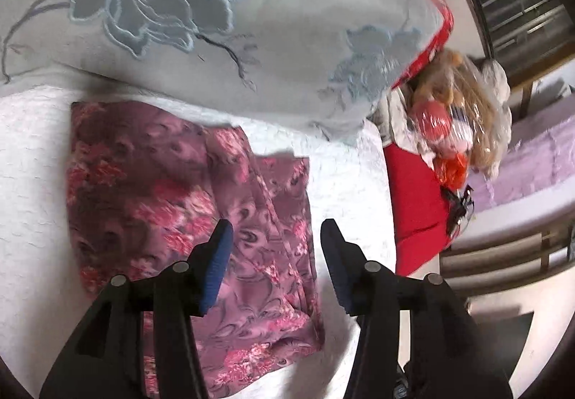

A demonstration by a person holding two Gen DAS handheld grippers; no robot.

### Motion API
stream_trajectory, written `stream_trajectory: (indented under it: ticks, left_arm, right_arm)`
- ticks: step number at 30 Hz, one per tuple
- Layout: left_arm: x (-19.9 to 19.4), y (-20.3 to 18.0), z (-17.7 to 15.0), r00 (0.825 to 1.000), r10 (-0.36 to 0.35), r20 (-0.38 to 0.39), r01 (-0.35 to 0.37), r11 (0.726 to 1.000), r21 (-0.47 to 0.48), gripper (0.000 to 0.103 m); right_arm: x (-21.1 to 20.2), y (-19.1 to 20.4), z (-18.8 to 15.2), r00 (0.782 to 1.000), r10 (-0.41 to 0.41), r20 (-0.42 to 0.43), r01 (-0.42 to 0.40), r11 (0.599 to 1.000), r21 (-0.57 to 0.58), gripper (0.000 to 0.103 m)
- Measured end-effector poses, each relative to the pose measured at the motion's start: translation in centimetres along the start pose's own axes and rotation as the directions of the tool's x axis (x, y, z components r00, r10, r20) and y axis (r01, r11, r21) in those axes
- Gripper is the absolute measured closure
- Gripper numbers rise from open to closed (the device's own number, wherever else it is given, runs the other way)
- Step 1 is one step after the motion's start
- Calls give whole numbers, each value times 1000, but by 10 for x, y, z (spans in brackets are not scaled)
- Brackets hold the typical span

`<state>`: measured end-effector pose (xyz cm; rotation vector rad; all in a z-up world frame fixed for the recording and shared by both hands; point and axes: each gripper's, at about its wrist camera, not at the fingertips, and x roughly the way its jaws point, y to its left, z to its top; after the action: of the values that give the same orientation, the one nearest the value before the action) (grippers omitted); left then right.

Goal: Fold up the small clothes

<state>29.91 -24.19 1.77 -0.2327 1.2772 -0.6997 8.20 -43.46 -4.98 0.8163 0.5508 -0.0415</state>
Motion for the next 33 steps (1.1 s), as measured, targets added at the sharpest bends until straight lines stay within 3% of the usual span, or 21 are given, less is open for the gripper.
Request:
stream_trajectory:
  ticks: [2,4,8,10,12,13,14,17,20,22,26,28,29,31,32,33]
  left_arm:
    - [11,1,-1,999,11,-37,-11,1000,-4,54]
    - [30,-6,-2,996,42,-84,-41,999,14,54]
    - [64,-25,-2,969,187,-162,-172,980,99,54]
    - [76,-29,-1,958,220,-181,-200,972,122,54]
    - [91,-35,-1,942,270,-201,-243,958,149,54]
    - [97,-36,-2,931,301,-206,-271,949,162,54]
    - [102,-38,-4,921,327,-210,-294,940,173,54]
    - [92,-46,-11,941,282,-185,-244,948,205,54]
    - [73,-53,-25,976,135,-171,-102,977,186,54]
    - [68,-52,-30,983,103,-152,-76,982,172,54]
    - [43,-16,-38,996,-20,-84,23,999,25,54]
    - [18,12,-41,997,-69,-23,68,997,-29,54]
    - [5,26,-41,998,-54,21,55,998,-39,53]
    - [-17,54,-44,994,51,97,-45,997,-63,51]
    - [-23,66,-44,990,94,104,-86,993,-77,50]
    - [-25,78,-45,986,128,104,-118,989,-92,49]
  right_arm:
    - [15,9,-6,998,-26,-60,22,998,-66,39]
    - [30,15,-15,994,-28,-109,16,993,-115,39]
    - [52,24,-33,987,-27,-158,-5,979,-202,40]
    - [63,28,-40,982,-7,-188,-38,972,-232,41]
    - [67,31,-44,977,1,-212,-57,965,-257,53]
    - [68,34,-46,975,-3,-222,-61,958,-280,79]
    - [66,36,-48,976,-3,-216,-63,952,-300,91]
    - [42,38,-46,983,61,-173,-112,947,-300,94]
    - [2,32,-44,989,111,-97,-135,949,-285,96]
    - [-1,18,-50,993,64,-96,-88,957,-275,96]
    - [29,-11,-67,969,-36,-244,-21,974,-226,95]
    - [18,1,-59,977,-32,-208,-21,968,-249,93]
    - [13,5,-54,981,-16,-192,-33,967,-253,88]
    - [4,15,-36,992,14,-127,-47,965,-259,82]
    - [8,20,-25,992,26,-122,-57,964,-259,68]
    - [14,21,-16,993,29,-115,-58,965,-256,60]
